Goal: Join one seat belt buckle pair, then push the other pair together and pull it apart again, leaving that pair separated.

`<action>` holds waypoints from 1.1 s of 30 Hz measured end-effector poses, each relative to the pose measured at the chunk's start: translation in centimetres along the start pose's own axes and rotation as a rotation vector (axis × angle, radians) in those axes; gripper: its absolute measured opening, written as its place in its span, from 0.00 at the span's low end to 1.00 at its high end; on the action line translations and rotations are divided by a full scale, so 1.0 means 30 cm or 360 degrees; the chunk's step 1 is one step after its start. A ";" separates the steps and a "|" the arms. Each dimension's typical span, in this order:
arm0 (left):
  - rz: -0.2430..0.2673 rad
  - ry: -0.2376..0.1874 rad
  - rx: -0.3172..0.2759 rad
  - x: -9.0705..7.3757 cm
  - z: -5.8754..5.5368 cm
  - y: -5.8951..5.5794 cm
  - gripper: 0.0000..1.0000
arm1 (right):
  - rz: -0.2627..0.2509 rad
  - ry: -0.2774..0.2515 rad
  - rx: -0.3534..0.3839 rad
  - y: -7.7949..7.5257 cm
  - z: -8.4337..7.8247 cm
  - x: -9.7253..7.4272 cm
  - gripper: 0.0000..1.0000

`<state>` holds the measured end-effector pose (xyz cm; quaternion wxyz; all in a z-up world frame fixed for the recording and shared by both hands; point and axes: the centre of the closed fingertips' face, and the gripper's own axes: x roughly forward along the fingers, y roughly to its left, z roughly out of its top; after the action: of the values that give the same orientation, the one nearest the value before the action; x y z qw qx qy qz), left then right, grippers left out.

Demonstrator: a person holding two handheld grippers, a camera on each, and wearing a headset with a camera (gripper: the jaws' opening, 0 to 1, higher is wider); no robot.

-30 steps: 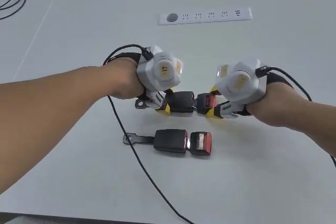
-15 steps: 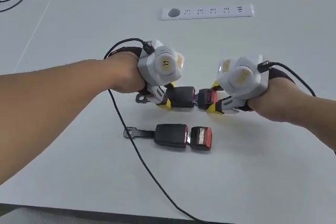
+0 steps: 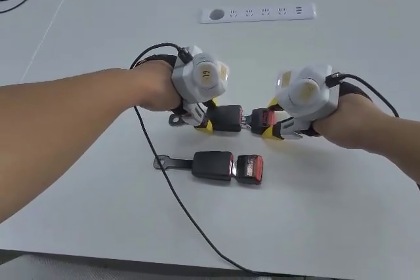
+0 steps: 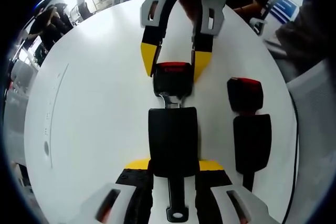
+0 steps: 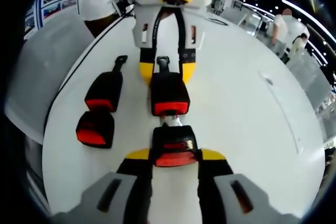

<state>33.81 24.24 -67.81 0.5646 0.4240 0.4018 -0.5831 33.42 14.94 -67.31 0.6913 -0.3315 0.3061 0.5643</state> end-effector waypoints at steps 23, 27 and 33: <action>0.0005 0.0025 -0.0014 0.000 0.000 -0.008 0.31 | -0.0036 0.0052 0.0027 -0.011 -0.145 -0.098 0.33; 0.0009 0.0024 -0.0027 -0.001 -0.001 -0.009 0.31 | -0.0040 0.0066 0.0038 -0.011 -0.190 -0.133 0.33; 0.0017 0.0034 -0.0025 -0.002 -0.001 -0.009 0.32 | -0.0048 0.0103 0.0055 -0.005 -0.265 -0.191 0.34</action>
<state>33.53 24.29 -67.77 0.5667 0.4280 0.4101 -0.5723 32.16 5.23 -67.45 0.6952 -0.3422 0.3329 0.5374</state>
